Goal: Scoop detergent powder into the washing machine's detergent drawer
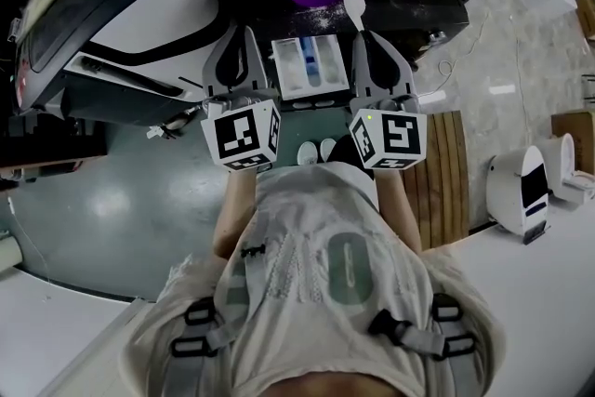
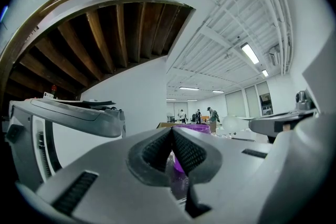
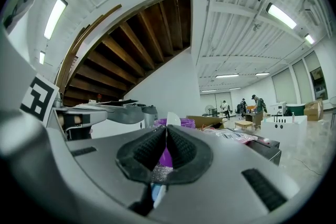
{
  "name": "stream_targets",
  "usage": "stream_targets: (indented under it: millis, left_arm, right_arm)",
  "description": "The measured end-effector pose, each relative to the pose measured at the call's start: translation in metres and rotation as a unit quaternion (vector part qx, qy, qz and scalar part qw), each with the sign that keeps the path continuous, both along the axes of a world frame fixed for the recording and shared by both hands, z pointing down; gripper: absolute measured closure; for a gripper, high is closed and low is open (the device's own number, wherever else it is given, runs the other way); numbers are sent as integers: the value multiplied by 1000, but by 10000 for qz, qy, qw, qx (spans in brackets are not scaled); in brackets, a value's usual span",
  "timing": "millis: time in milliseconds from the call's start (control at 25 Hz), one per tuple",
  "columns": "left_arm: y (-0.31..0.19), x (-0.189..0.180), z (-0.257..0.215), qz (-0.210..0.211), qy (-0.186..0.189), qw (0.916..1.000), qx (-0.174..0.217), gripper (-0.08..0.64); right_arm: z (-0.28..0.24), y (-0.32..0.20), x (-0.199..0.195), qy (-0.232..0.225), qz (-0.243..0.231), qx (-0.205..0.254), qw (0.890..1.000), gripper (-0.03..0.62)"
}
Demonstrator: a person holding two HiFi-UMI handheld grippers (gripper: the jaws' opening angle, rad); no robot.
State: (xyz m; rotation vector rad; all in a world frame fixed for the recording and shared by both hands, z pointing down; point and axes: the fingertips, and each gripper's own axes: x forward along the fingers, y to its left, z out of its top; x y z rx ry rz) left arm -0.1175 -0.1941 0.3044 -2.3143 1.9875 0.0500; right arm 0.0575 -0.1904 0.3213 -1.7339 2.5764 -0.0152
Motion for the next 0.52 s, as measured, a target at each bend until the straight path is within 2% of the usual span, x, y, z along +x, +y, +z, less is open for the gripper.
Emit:
stream_targets:
  millis: [520]
  left_arm:
    - [10, 2, -5, -25, -5, 10000, 49, 540]
  right_arm:
    - [-2, 8, 3, -20, -52, 4, 10000, 580]
